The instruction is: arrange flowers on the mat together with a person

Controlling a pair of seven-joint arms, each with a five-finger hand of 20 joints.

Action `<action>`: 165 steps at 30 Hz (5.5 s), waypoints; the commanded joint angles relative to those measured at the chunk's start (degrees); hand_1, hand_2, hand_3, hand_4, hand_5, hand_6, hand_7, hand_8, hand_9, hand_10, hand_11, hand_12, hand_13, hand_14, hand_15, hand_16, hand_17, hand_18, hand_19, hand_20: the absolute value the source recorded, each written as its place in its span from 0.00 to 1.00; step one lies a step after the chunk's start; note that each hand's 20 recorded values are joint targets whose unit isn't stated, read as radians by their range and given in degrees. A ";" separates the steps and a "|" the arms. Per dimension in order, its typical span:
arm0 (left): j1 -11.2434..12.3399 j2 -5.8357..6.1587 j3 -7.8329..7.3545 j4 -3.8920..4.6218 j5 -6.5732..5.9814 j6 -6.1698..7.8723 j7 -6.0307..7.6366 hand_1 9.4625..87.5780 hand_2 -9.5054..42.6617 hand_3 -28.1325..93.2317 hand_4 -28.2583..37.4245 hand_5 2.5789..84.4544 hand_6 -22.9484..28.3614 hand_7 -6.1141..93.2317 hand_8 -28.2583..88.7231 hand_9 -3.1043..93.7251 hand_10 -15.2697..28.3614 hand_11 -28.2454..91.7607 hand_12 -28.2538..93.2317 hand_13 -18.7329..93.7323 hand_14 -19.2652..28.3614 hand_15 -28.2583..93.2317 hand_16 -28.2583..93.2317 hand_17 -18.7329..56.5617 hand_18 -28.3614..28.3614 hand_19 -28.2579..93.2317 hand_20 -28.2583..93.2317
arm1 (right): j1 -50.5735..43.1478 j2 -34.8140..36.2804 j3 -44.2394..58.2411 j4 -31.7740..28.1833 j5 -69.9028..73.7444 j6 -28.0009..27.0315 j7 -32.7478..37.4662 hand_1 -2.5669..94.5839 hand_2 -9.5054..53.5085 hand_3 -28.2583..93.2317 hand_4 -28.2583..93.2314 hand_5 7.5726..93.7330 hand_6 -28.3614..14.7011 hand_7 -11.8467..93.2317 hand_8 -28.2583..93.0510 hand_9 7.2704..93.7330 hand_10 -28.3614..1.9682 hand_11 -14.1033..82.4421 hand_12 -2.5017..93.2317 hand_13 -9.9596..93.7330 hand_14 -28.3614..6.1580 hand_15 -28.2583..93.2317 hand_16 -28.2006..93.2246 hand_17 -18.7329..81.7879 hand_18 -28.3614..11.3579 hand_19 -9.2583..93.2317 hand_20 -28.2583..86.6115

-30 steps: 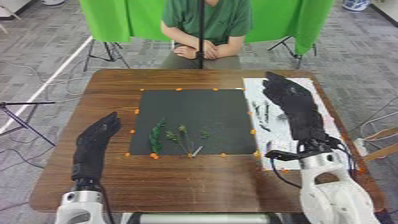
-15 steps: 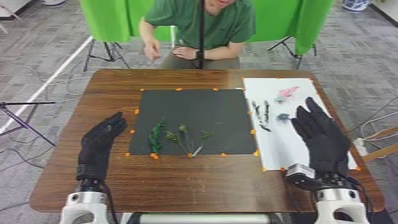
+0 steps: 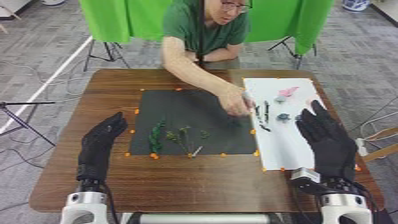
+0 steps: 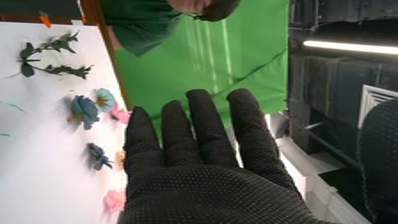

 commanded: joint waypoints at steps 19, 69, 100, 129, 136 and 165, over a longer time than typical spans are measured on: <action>0.89 -1.02 -0.95 -0.03 0.22 -0.85 -1.60 0.25 0.08 0.77 0.17 0.54 0.51 0.20 0.18 0.48 0.64 0.36 0.34 0.47 0.74 0.33 0.24 0.34 0.65 0.25 0.37 | 2.43 0.24 -2.72 0.48 -0.81 2.59 2.13 0.07 0.24 0.87 0.07 0.32 0.58 0.17 0.16 0.34 0.43 0.18 0.10 0.34 0.50 0.29 0.28 0.32 0.44 0.09 0.44; 0.34 -0.29 -0.78 -0.03 0.46 -0.76 -2.16 0.25 0.09 0.76 0.17 0.54 0.51 0.20 0.19 0.48 0.64 0.36 0.34 0.47 0.74 0.33 0.24 0.33 0.65 0.25 0.37 | 32.52 22.88 -17.81 14.93 -78.96 -2.54 43.76 0.42 0.00 0.78 0.00 0.57 0.64 0.24 0.15 0.76 0.46 0.32 0.20 0.87 0.58 0.53 0.42 0.64 0.29 0.83 0.58; 0.15 -0.39 -0.97 0.35 0.47 -1.01 -2.58 0.25 0.08 0.77 0.16 0.54 0.51 0.20 0.19 0.48 0.64 0.36 0.34 0.47 0.74 0.33 0.24 0.33 0.65 0.25 0.37 | 38.44 19.81 -28.02 26.62 -83.09 -5.71 46.55 0.56 0.00 0.73 0.02 0.69 0.72 0.26 0.14 0.92 0.59 0.28 0.25 1.00 0.80 0.64 0.39 0.85 0.50 0.99 0.43; 2.65 1.18 -6.39 1.00 -8.39 8.81 3.72 0.25 0.34 0.80 0.12 0.52 0.50 0.18 0.18 0.46 0.65 0.34 0.32 0.45 0.68 0.30 0.23 0.38 0.64 0.25 0.38 | 74.34 -0.80 -57.48 30.52 -69.37 -8.90 31.85 1.00 0.00 0.00 0.54 0.93 0.69 0.27 0.29 1.00 0.64 0.33 0.32 1.00 0.86 0.80 0.37 0.90 0.48 1.00 0.65; 2.13 1.94 -5.61 0.92 -8.71 9.41 3.83 0.24 0.37 0.80 0.10 0.52 0.50 0.18 0.18 0.46 0.64 0.34 0.33 0.45 0.68 0.30 0.23 0.37 0.64 0.25 0.37 | 71.79 -7.21 -62.22 36.85 -75.78 -14.87 26.44 1.00 0.00 0.00 0.54 0.93 0.70 0.27 0.29 1.00 0.65 0.33 0.32 1.00 0.86 0.80 0.37 0.90 0.48 1.00 0.65; 1.71 1.89 -4.92 0.89 -7.74 8.04 3.10 0.20 0.20 0.79 0.08 0.52 0.51 0.18 0.19 0.46 0.64 0.35 0.33 0.45 0.69 0.30 0.23 0.36 0.64 0.25 0.37 | 67.45 -9.65 -59.84 41.63 -84.33 -23.58 23.33 0.92 0.00 0.00 0.51 0.84 0.72 0.24 0.23 0.93 0.57 0.23 0.20 1.00 0.85 0.77 0.37 0.89 0.47 1.00 0.63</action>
